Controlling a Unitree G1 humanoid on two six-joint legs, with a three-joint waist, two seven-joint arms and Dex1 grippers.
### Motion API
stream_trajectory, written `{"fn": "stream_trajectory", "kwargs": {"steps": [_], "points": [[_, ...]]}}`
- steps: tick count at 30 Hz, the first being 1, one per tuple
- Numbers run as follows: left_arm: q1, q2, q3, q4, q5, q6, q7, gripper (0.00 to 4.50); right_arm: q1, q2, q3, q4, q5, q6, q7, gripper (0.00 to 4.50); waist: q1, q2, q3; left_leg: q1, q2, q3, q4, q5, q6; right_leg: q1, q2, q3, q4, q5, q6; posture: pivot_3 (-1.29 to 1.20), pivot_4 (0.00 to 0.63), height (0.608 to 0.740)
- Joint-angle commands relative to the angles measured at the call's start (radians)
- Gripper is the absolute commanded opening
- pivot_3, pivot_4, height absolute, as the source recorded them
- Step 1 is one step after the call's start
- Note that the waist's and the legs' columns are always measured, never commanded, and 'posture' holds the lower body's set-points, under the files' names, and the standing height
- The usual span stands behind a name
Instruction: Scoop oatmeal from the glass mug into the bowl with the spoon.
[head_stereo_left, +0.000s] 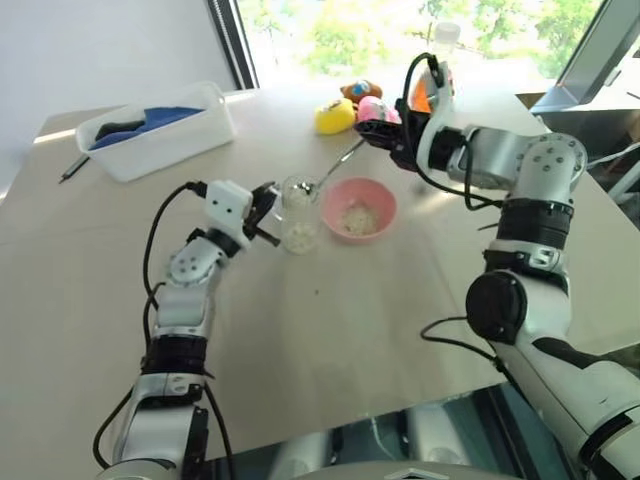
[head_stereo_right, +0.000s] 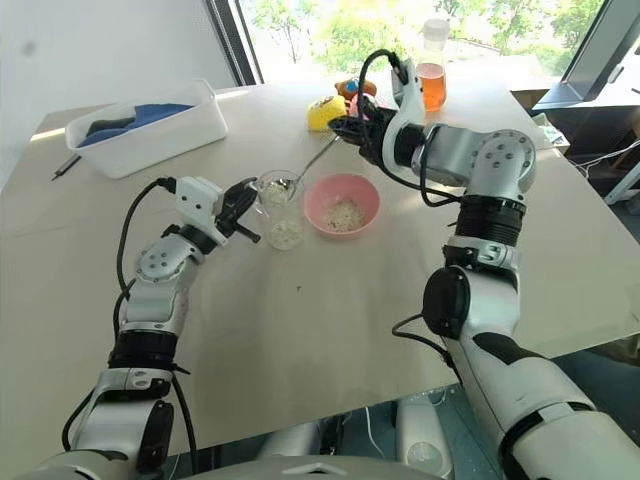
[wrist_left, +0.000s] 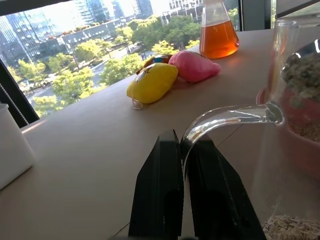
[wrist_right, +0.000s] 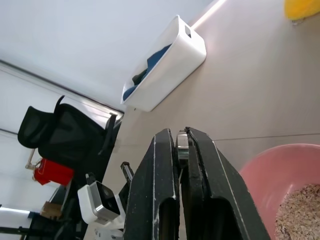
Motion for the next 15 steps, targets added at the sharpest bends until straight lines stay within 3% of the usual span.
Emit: {"fn": "stream_trajectory", "kwargs": {"steps": [1,15], "points": [[-0.007,0.001,0.02,-0.001,-0.01,-0.04,0.005,0.03,-0.04,-0.014,-0.029,-0.014,0.042,0.011,-0.024,0.0,0.0,0.0,0.0,0.0,0.0,0.0,0.0,0.0,0.0,0.0,0.0,0.0,0.0,0.0,0.0,0.0,0.15,0.74],[-0.025,0.018,0.025,0.063,-0.015,-0.081,-0.002,0.03,-0.053,0.003,-0.17,0.01,0.137,0.043,-0.181,0.0,0.0,0.0,0.0,0.0,0.0,0.0,0.0,0.0,0.0,0.0,0.0,0.001,0.0,0.0,0.0,0.0,0.15,0.74]]}}
